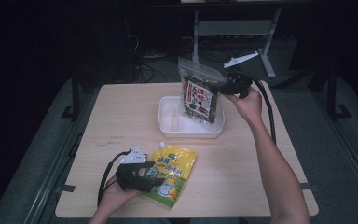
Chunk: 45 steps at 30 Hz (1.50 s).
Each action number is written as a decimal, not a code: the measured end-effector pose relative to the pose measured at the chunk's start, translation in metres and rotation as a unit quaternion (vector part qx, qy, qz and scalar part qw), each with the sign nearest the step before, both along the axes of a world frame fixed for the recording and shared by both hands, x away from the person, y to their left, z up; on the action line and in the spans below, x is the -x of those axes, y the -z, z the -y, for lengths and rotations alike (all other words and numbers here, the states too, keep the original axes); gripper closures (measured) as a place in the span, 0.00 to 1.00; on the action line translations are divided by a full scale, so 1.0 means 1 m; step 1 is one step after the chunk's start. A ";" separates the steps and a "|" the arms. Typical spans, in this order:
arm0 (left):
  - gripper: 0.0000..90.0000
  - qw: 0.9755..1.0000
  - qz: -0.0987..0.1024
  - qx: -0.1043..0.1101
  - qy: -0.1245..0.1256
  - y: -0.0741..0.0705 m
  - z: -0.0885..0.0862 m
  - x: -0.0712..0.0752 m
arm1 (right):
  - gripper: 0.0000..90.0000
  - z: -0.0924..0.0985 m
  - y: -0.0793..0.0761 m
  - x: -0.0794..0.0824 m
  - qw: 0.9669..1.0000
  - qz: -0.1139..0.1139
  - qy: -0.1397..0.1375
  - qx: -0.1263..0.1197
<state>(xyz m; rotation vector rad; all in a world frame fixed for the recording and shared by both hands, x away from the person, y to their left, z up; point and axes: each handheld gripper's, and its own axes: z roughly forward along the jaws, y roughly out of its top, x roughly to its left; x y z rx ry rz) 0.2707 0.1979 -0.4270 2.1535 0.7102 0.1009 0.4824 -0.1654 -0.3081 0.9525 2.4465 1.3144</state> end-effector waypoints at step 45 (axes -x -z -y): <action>0.25 1.000 0.004 -0.019 -0.013 0.001 -0.004 -0.002 | 0.49 0.060 0.026 0.065 0.998 -0.062 0.025 -0.023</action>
